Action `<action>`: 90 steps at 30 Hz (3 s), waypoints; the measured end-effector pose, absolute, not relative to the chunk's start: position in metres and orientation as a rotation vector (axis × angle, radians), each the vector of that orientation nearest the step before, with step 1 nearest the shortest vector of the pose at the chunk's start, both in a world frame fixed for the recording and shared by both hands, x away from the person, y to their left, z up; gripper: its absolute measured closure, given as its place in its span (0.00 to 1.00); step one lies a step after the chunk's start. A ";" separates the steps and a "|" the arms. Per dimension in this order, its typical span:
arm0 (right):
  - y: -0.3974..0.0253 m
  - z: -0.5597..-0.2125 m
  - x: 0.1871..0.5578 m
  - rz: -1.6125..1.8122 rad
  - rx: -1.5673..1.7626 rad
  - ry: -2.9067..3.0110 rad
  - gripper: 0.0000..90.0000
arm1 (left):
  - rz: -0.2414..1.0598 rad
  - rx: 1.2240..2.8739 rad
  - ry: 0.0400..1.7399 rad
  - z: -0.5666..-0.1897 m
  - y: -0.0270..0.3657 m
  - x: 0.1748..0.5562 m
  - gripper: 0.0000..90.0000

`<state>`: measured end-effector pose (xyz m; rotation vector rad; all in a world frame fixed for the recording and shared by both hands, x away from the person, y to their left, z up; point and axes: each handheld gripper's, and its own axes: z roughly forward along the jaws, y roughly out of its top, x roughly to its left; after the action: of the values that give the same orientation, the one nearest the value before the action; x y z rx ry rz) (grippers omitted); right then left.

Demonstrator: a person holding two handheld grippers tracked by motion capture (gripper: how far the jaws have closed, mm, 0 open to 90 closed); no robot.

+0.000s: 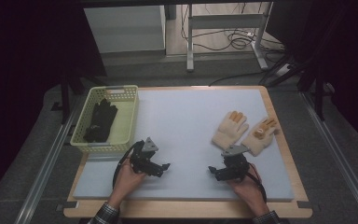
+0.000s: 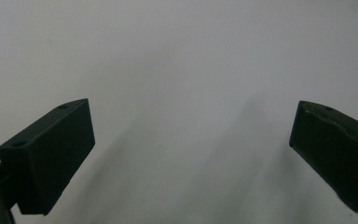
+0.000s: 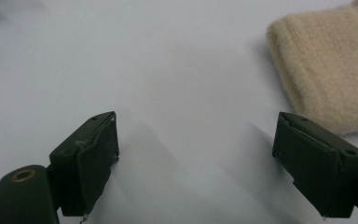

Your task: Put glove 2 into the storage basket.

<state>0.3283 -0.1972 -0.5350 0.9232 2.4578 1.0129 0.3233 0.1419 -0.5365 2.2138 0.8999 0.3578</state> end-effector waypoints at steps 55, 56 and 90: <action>-0.231 -0.502 0.425 0.923 1.223 2.236 0.35 | 0.336 2.204 0.945 -0.550 0.148 0.319 0.00; -0.231 -0.502 0.429 0.923 1.230 2.236 0.35 | 0.336 2.204 0.945 -0.550 0.148 0.319 0.00; -0.211 -0.495 0.437 1.014 1.109 2.317 0.65 | 0.336 2.204 0.945 -0.550 0.148 0.319 0.00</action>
<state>0.4374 -0.2112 -0.4953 1.1088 2.3172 1.0135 0.3193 0.1478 -0.5501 2.2044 0.9452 0.3357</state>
